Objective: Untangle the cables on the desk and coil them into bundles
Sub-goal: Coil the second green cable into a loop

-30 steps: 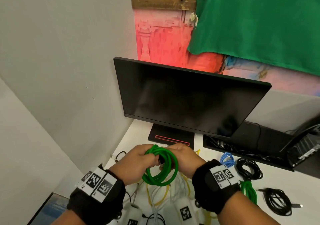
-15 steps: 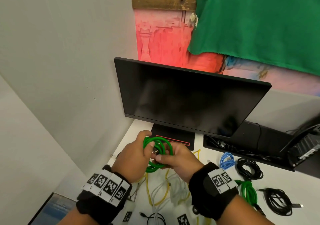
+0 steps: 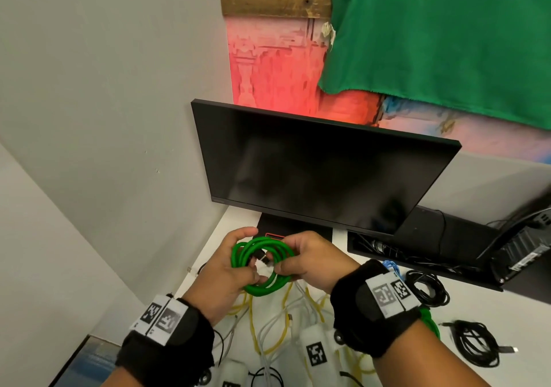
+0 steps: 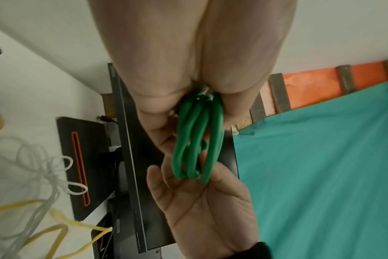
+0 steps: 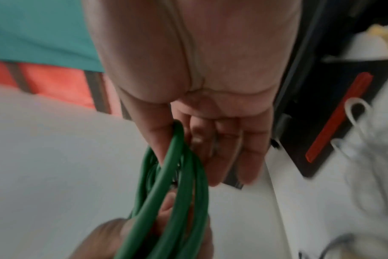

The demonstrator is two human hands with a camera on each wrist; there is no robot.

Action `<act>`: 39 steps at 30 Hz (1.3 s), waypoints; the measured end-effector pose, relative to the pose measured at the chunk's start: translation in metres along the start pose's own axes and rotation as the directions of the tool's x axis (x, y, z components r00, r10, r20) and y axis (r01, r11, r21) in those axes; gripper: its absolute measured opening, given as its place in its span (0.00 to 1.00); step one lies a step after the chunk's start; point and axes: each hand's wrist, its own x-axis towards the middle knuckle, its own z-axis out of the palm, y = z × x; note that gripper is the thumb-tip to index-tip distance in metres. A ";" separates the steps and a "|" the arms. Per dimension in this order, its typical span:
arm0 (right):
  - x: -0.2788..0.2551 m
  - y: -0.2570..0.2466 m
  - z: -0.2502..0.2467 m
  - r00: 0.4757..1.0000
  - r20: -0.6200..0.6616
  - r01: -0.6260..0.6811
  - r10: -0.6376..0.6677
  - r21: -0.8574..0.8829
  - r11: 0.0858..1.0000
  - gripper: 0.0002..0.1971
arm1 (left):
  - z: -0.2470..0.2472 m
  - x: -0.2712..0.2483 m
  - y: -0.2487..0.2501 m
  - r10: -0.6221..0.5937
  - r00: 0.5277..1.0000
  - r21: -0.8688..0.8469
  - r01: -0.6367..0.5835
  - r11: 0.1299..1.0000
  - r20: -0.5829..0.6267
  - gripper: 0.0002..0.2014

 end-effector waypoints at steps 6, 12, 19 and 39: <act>-0.006 0.000 0.007 0.990 0.139 0.008 -0.023 0.110 0.994 0.10 | -0.001 0.000 0.013 -0.079 0.996 0.114 0.075 0.991 0.031 0.16; -0.004 0.007 0.016 0.984 -0.075 0.150 -0.162 -0.146 0.978 0.13 | 0.010 -0.003 0.008 -0.206 0.976 -0.187 0.215 0.958 0.067 0.08; -0.007 0.013 0.023 0.826 -0.330 0.383 -0.458 -0.267 0.884 0.26 | 0.017 0.000 0.016 -0.268 0.959 -0.209 0.283 0.936 0.096 0.21; -0.016 0.012 0.016 0.775 -0.347 0.448 -0.529 -0.288 0.846 0.10 | 0.017 -0.003 0.016 -0.212 0.953 -0.504 0.294 0.812 0.215 0.25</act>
